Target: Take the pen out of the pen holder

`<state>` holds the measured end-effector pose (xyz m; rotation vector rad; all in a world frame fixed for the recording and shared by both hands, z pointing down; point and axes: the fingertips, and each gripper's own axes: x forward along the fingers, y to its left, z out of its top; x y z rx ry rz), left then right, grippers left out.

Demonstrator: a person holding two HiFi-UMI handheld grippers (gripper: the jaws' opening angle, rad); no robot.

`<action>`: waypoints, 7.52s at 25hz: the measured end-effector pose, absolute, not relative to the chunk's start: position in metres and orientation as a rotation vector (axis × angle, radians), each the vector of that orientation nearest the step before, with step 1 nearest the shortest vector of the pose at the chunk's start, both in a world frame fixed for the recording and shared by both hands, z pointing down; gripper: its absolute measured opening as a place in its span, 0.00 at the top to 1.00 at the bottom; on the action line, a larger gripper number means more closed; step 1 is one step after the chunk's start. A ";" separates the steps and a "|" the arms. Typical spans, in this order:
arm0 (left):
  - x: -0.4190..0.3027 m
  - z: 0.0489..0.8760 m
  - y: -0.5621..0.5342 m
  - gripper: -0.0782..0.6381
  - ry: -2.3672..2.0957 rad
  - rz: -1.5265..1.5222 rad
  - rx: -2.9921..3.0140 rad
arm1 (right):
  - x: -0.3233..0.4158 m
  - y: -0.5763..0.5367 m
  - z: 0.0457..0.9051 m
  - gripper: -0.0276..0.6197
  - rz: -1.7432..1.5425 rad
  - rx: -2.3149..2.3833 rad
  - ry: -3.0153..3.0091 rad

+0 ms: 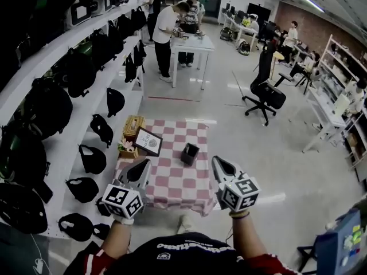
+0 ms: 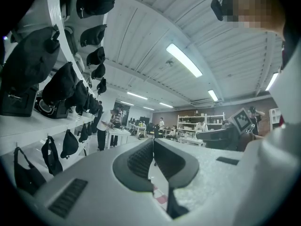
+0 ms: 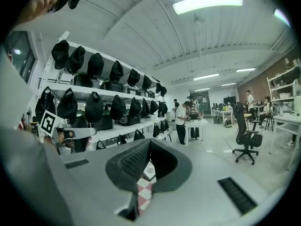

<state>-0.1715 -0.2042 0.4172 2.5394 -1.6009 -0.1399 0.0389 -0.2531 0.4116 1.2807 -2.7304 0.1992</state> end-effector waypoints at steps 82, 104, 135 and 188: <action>-0.132 0.490 -0.348 0.88 -1.882 0.039 2.237 | -0.017 -0.479 0.729 0.79 0.267 0.593 -2.455; -0.159 0.512 -0.357 0.88 -1.946 0.074 2.103 | -0.041 -0.505 0.801 0.79 0.219 0.510 -2.314; -0.181 0.484 -0.327 0.88 -1.942 -0.037 2.180 | -0.018 -0.513 0.730 0.84 0.228 0.771 -2.413; -0.152 0.416 -0.231 0.88 -1.555 -0.141 2.581 | 0.038 -0.283 0.460 0.84 0.229 1.290 -2.682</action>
